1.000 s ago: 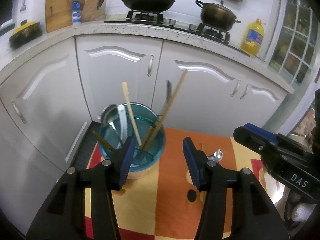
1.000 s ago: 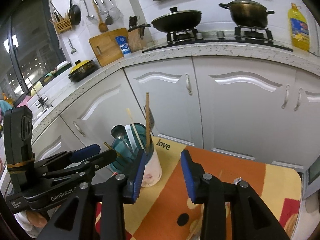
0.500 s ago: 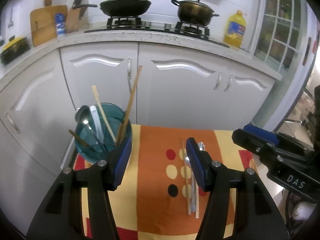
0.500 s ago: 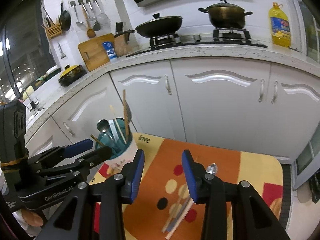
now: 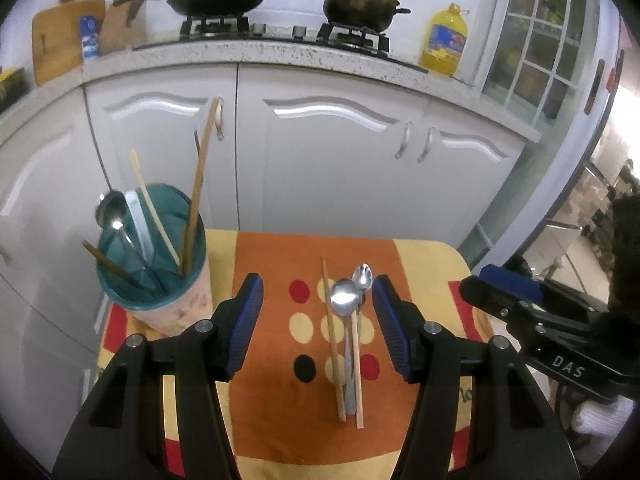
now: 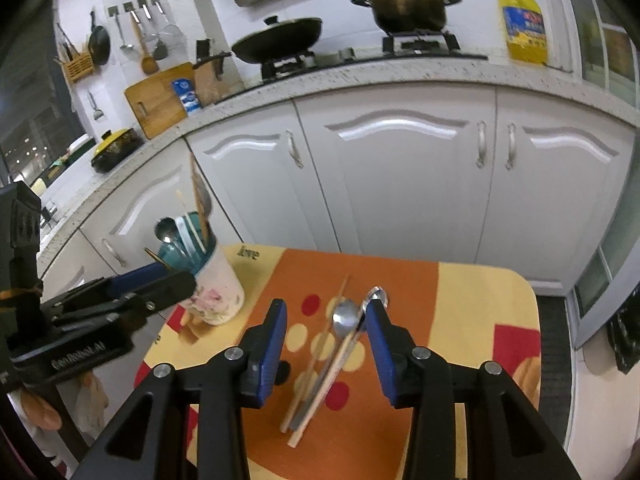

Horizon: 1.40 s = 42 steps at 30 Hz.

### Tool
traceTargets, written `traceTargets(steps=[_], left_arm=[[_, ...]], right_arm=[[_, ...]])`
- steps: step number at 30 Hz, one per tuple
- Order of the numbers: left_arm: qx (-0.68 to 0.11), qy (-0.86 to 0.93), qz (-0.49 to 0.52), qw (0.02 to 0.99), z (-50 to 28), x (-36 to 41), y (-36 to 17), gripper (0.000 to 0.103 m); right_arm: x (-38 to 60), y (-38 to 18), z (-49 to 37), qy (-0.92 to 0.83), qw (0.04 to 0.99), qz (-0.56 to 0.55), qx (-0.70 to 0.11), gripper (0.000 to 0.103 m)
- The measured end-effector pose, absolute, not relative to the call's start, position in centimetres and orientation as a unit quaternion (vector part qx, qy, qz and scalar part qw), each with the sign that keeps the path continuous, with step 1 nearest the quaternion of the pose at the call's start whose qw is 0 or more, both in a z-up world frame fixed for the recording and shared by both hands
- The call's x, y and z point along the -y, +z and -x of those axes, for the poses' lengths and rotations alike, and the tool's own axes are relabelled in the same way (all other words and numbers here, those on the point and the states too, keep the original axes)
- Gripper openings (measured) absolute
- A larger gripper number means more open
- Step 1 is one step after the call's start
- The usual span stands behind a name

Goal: Organize utensils
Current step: 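Move both tools back over the remaining spoons and chopstick, then grasp a chopstick with the left tool while the right tool grasps a steel spoon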

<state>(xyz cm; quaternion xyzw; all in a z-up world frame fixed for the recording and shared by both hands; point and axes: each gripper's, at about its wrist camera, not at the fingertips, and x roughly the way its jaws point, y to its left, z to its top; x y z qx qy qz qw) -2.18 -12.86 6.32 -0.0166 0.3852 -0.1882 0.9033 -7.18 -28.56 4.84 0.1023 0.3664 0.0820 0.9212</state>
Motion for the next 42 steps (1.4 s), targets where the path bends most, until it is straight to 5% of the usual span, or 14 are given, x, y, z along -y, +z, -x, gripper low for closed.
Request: traceTargets(steps=[27, 42], left_arm=[[-0.502, -0.211, 0.015, 0.839, -3.0, 16.3, -5.2, 0.056], [-0.534, -0.185, 0.052, 0.823, -10.3, 18.2, -8.2, 0.056]], right_arm=[[32.3, -7.0, -1.0, 0.089, 0.873, -0.146, -0.457, 0.039], [33.8, -9.0, -6.5, 0.110, 0.865, -0.151, -0.466, 0.039]])
